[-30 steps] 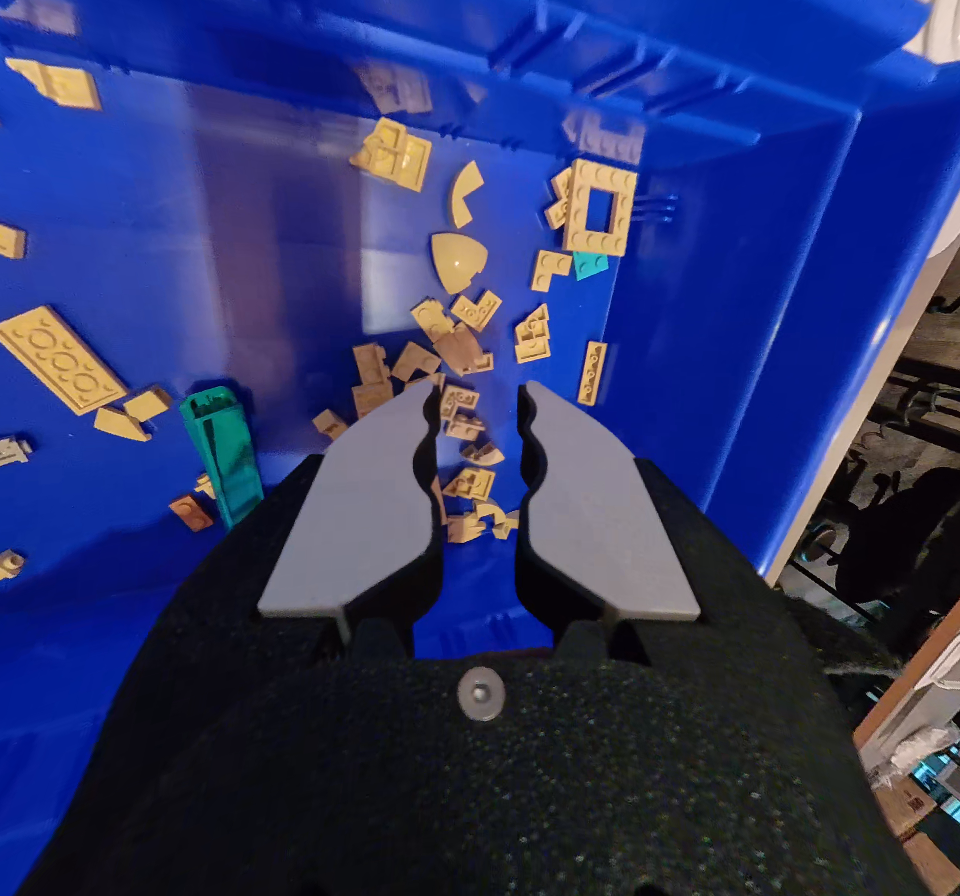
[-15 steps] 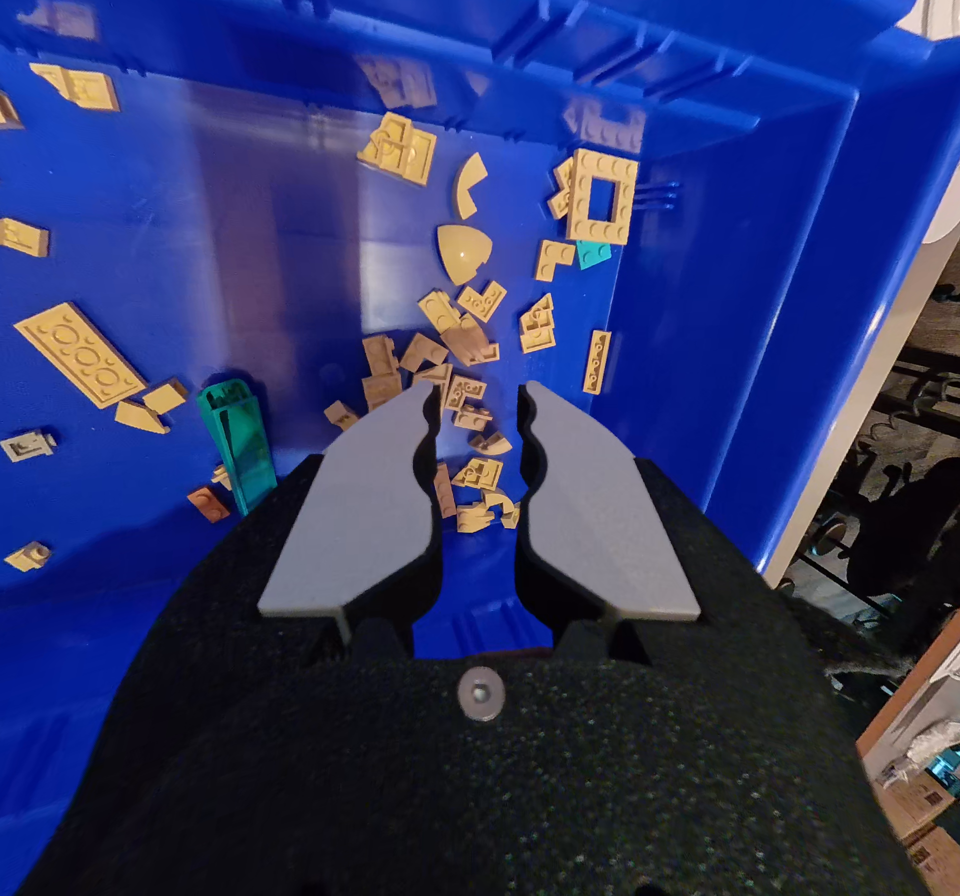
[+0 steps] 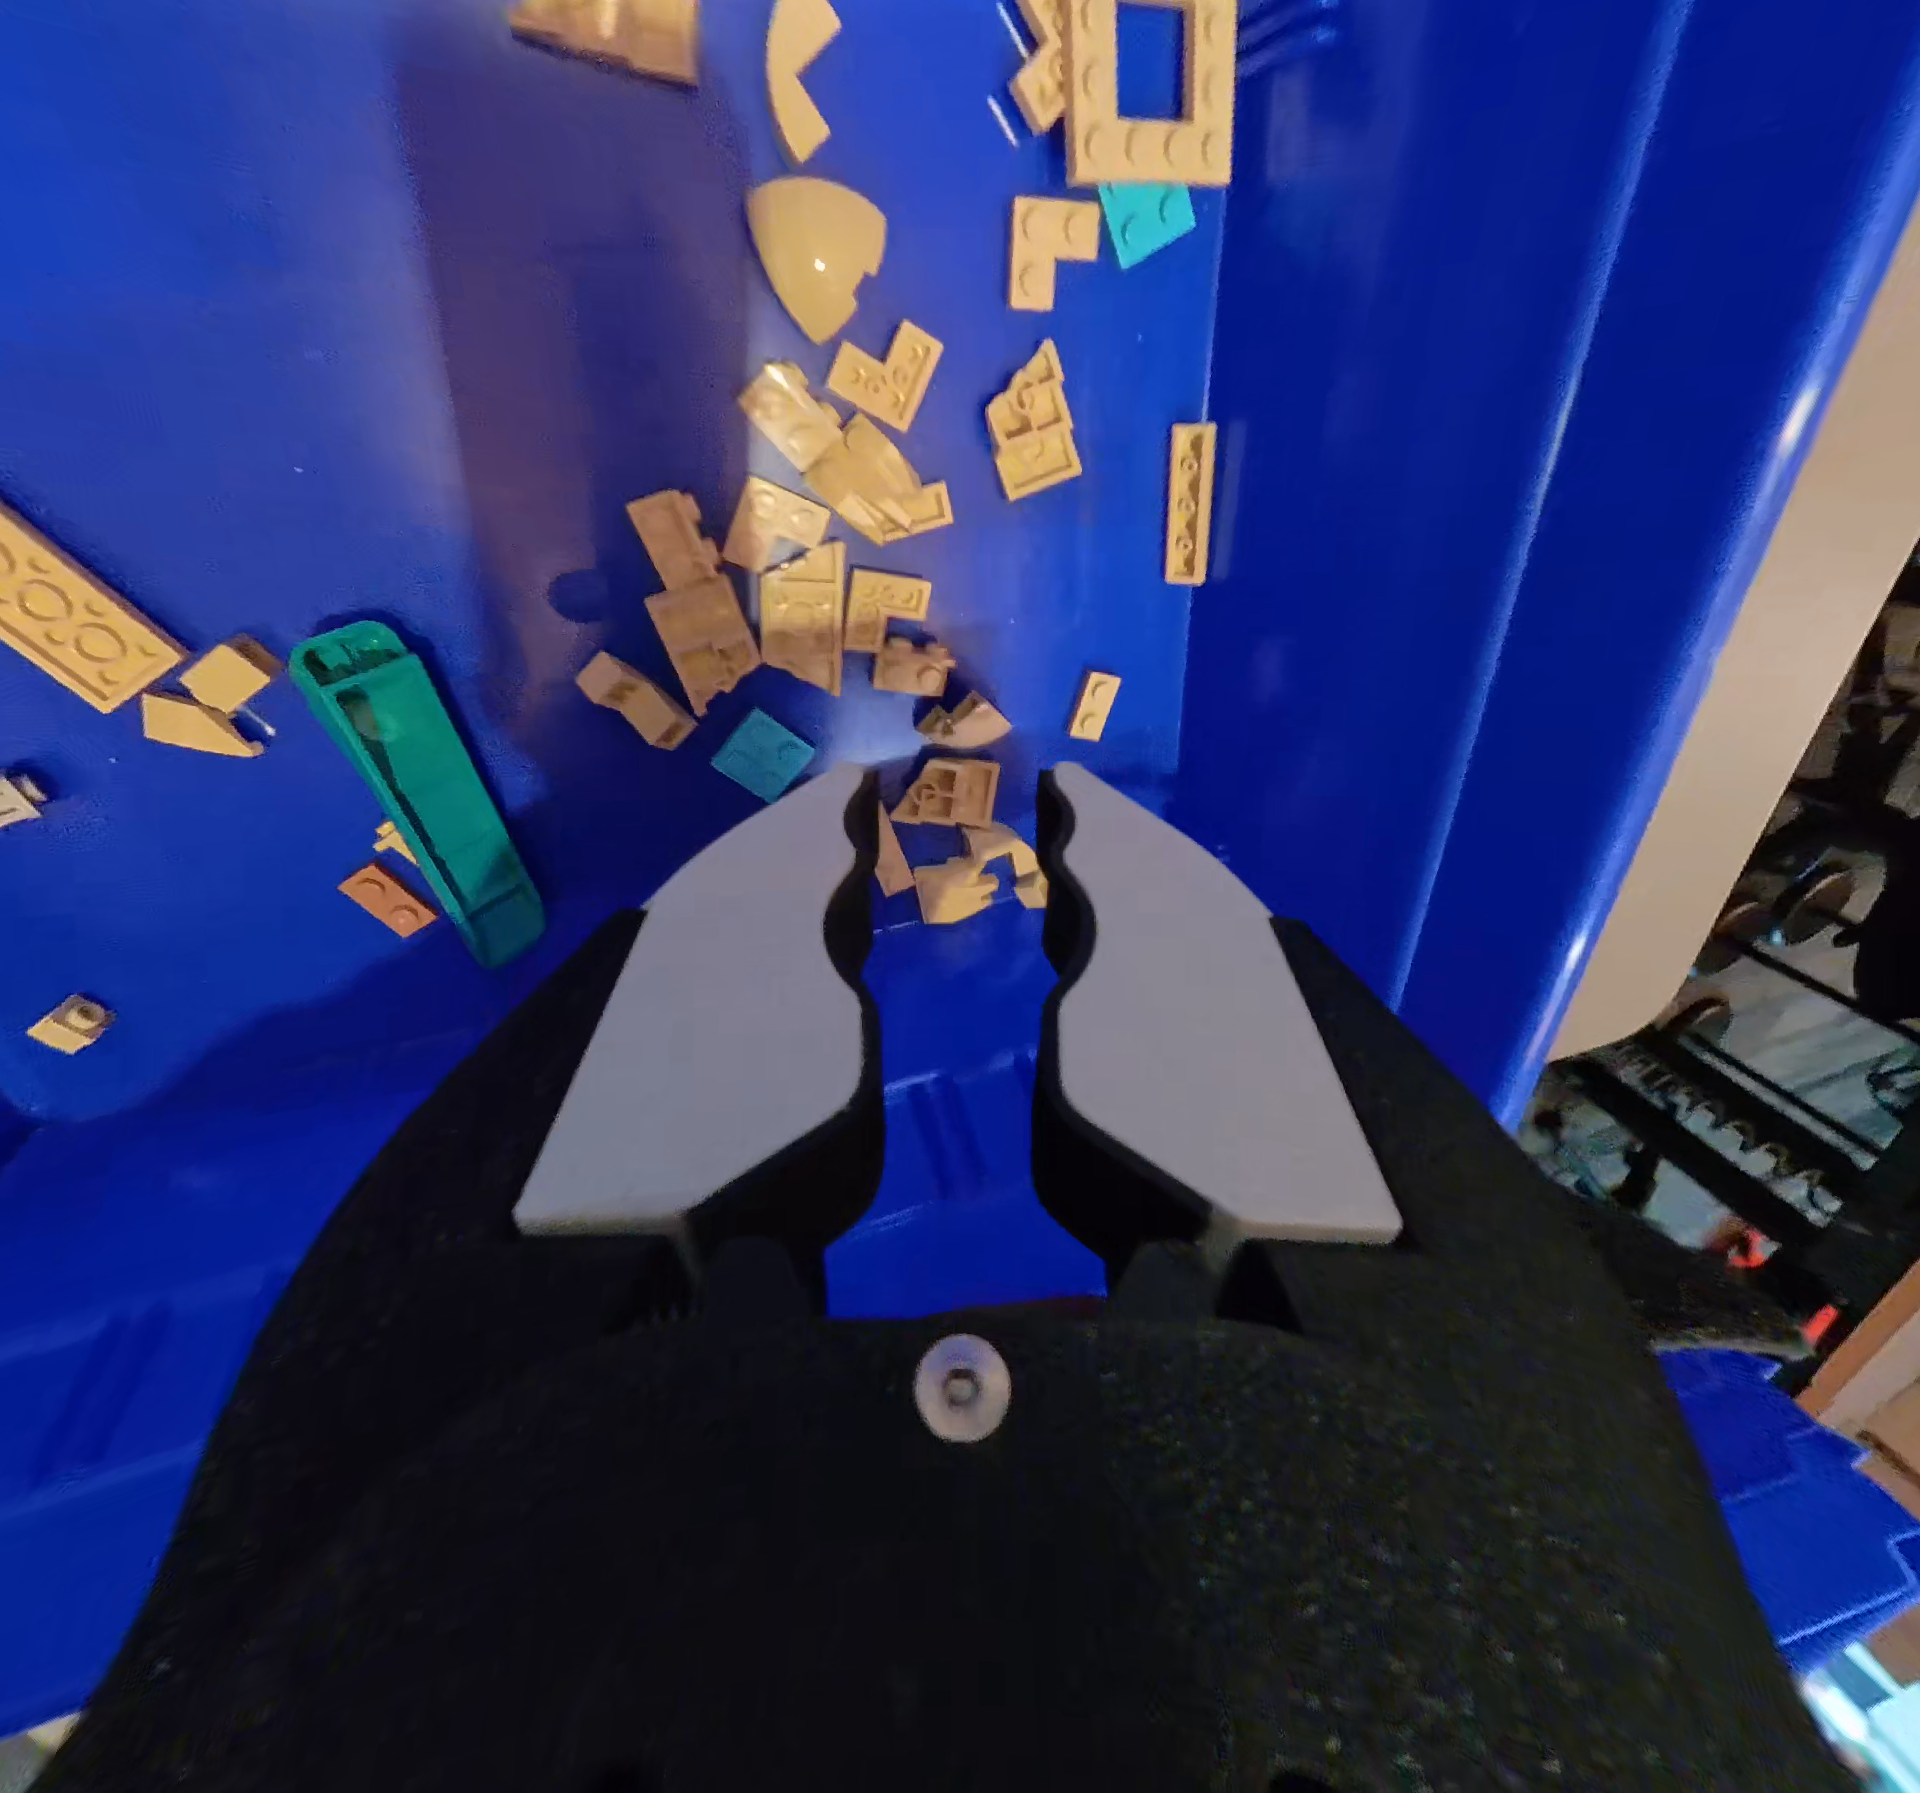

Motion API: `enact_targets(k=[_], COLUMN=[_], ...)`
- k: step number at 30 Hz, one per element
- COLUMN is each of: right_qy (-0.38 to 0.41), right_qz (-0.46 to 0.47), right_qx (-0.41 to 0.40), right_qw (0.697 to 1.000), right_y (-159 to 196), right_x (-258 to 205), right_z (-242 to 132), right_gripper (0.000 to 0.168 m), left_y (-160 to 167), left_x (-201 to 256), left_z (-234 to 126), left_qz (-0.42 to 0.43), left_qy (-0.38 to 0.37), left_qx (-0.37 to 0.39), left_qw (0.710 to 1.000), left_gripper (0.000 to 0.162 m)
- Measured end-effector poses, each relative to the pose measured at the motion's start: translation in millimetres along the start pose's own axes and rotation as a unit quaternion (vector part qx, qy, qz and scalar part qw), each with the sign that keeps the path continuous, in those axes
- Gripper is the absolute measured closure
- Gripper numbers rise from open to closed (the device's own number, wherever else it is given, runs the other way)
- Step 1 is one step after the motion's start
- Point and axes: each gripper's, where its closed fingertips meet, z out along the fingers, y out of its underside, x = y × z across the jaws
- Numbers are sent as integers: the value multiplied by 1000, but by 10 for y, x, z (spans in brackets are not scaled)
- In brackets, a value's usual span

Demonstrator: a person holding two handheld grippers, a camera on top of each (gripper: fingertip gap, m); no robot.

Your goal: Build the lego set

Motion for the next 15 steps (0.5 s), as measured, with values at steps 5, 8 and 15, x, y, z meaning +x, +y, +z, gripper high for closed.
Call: enact_targets(k=[5, 8, 15], right_qy=[-6, -8, -5], right_qz=[31, 32, 22], right_qx=[13, 18, 25], right_qw=[999, 999, 999], right_y=[21, 21, -47], right_x=[43, 41, 37], right_z=[-11, 2, 40], right_gripper=[139, 140, 142], left_y=[5, 11, 22], left_x=[-7, -19, -28], left_z=[-3, -4, 2], left_qz=[3, 0, 4], left_qy=[-2, -3, -6], left_qx=[-1, -2, -2], left_qw=[1000, 1000, 1000], left_gripper=[137, 137, 137])
